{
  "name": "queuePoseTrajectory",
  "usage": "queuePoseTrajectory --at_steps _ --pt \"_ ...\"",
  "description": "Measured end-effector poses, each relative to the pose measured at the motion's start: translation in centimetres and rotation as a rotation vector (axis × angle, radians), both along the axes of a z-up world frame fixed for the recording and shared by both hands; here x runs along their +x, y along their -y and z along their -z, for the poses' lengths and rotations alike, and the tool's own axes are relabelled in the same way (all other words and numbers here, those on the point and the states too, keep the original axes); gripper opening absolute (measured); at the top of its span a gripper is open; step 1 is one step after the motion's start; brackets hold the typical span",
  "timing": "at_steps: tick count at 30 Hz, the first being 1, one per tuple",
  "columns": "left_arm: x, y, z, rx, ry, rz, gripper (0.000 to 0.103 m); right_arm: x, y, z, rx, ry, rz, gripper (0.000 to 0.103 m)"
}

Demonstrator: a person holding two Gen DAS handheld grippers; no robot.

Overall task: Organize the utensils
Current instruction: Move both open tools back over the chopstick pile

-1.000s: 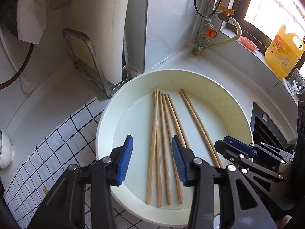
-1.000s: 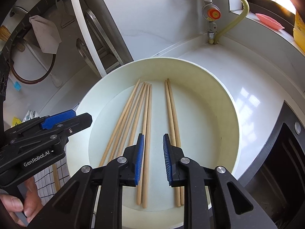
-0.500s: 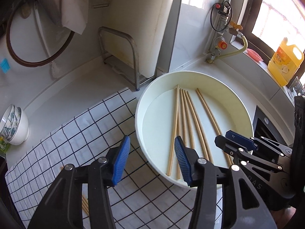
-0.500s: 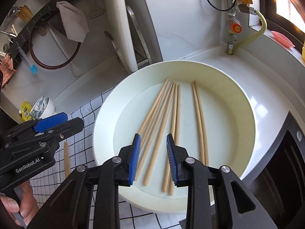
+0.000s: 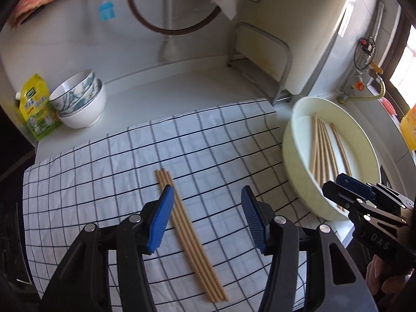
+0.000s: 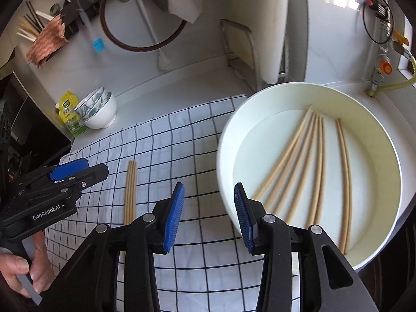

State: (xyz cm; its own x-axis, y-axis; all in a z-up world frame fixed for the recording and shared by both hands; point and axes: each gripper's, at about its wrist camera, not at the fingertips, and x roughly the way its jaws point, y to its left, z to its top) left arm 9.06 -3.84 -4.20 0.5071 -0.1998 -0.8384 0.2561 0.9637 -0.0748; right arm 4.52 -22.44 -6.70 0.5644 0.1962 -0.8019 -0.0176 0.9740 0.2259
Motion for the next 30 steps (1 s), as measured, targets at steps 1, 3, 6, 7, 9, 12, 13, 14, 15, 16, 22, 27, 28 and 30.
queuePoseTrajectory --at_steps 1,3,6,7,9,12,13,14,15,16,22,27,28,30 --pt "0.0 -1.1 0.2 0.002 -0.004 -0.026 0.054 0.1 -0.7 0.1 -0.001 -0.002 -0.019 0.04" --pt "-0.2 -3.0 0.7 0.004 -0.011 -0.074 0.054 0.3 -2.2 0.3 0.004 -0.006 -0.058 0.04" --pt "-0.5 -5.3 1.6 0.006 -0.026 -0.129 0.054 0.7 -4.2 1.0 0.008 -0.017 -0.108 0.041" --pt "-0.6 -6.0 1.9 0.005 -0.033 -0.144 0.054 0.9 -4.8 1.3 0.01 -0.022 -0.122 0.041" --pt "-0.7 -7.1 2.6 0.001 -0.048 -0.169 0.054 1.1 -5.9 2.0 0.008 -0.035 -0.147 0.041" --pt "-1.0 -8.3 3.8 0.0 -0.067 -0.197 0.056 1.4 -7.5 3.3 0.004 -0.058 -0.174 0.041" --pt "-1.1 -8.6 4.2 0.002 -0.074 -0.204 0.057 1.4 -7.9 3.8 -0.003 -0.066 -0.181 0.041" --pt "-1.2 -8.9 4.6 0.004 -0.08 -0.211 0.057 1.5 -8.4 4.3 -0.01 -0.075 -0.188 0.041" --pt "-1.3 -9.2 5.0 0.007 -0.086 -0.218 0.057 1.6 -8.8 4.8 -0.013 -0.086 -0.196 0.041" --pt "-1.4 -9.6 5.5 0.007 -0.094 -0.225 0.057 1.7 -9.1 5.3 -0.012 -0.096 -0.204 0.041" --pt "-1.9 -11.0 7.6 0.003 -0.137 -0.232 0.061 1.9 -11.0 7.8 -0.039 -0.135 -0.24 0.044" --pt "-2.3 -11.3 8.6 -0.008 -0.162 -0.234 0.064 1.9 -12.0 9.1 -0.054 -0.16 -0.254 0.049" --pt "-2.3 -11.3 8.7 -0.012 -0.164 -0.232 0.066 1.9 -12.1 9.2 -0.063 -0.159 -0.255 0.049" --pt "-2.4 -11.1 8.9 -0.013 -0.167 -0.227 0.066 1.9 -12.2 9.4 -0.077 -0.156 -0.255 0.053"
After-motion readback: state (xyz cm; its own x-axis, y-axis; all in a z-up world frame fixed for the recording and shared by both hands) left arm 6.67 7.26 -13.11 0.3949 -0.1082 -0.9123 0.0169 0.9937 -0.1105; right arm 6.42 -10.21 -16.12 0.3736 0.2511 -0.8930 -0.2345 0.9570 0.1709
